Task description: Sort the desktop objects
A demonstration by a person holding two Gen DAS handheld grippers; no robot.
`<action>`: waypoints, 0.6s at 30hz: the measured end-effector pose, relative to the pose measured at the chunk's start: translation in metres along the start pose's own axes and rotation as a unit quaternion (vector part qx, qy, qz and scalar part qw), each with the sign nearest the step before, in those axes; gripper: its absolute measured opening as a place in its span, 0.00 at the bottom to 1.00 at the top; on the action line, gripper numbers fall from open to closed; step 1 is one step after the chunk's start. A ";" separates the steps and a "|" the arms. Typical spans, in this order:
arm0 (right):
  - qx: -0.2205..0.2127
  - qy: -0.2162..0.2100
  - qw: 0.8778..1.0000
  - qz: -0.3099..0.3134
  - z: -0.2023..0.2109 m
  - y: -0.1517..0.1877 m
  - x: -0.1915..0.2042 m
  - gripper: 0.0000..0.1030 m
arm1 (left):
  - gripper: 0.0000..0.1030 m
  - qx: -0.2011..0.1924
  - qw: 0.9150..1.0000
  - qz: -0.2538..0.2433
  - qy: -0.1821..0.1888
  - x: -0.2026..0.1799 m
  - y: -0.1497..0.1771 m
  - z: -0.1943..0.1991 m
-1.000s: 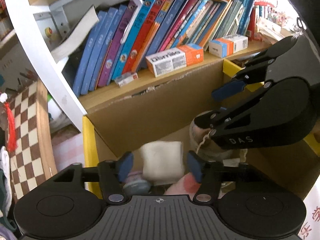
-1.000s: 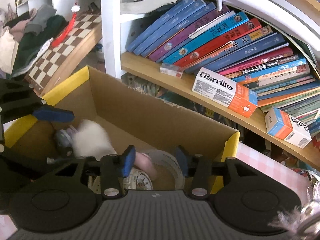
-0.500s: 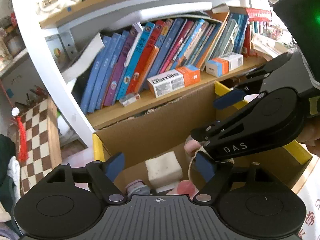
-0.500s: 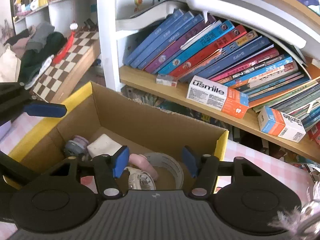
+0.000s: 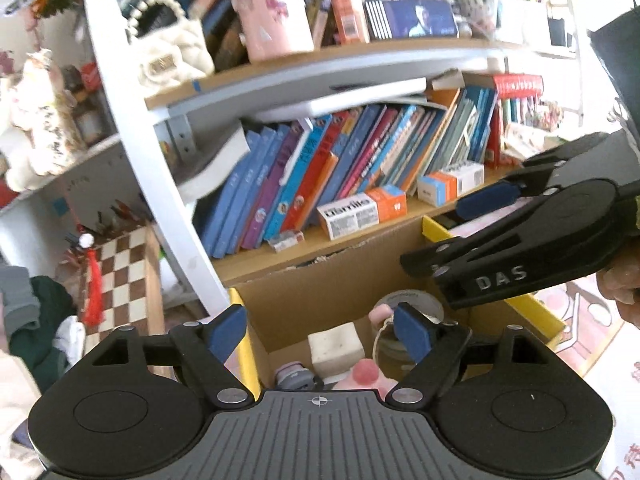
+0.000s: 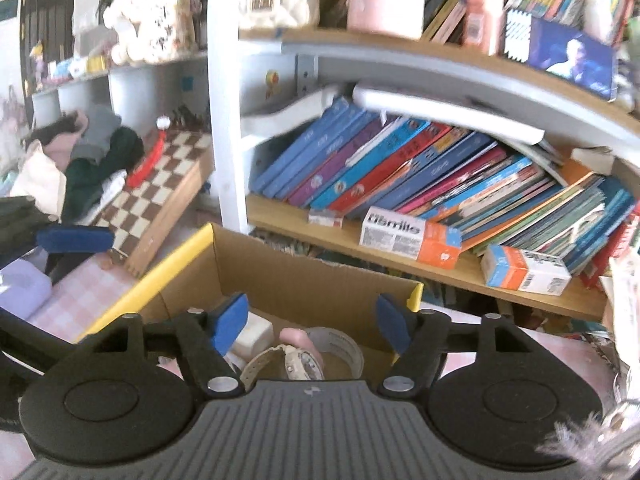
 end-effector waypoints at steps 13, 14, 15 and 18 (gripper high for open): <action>-0.051 0.039 0.998 -0.013 0.091 0.037 0.032 0.83 | 0.93 -0.026 0.997 0.066 -0.015 0.016 0.032 0.082; -0.053 0.044 0.998 -0.013 0.097 0.041 0.035 0.84 | 0.93 -0.027 0.997 0.068 -0.018 0.017 0.036 0.087; -0.055 0.048 0.997 -0.012 0.102 0.045 0.039 0.84 | 0.94 -0.028 0.997 0.071 -0.020 0.017 0.041 0.093; -0.056 0.060 0.997 -0.013 0.116 0.059 0.049 0.85 | 0.95 -0.026 0.996 0.082 -0.025 0.016 0.055 0.107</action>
Point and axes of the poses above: each gripper's, at about its wrist camera, not at the fingertips, and z roughly against the way its jaws point, x to its left, y to its underside, the point moved 7 cm from there along -z, roughly the way its jaws point, and after that the axes turned 5 degrees about -y, right-handed, at the moved point
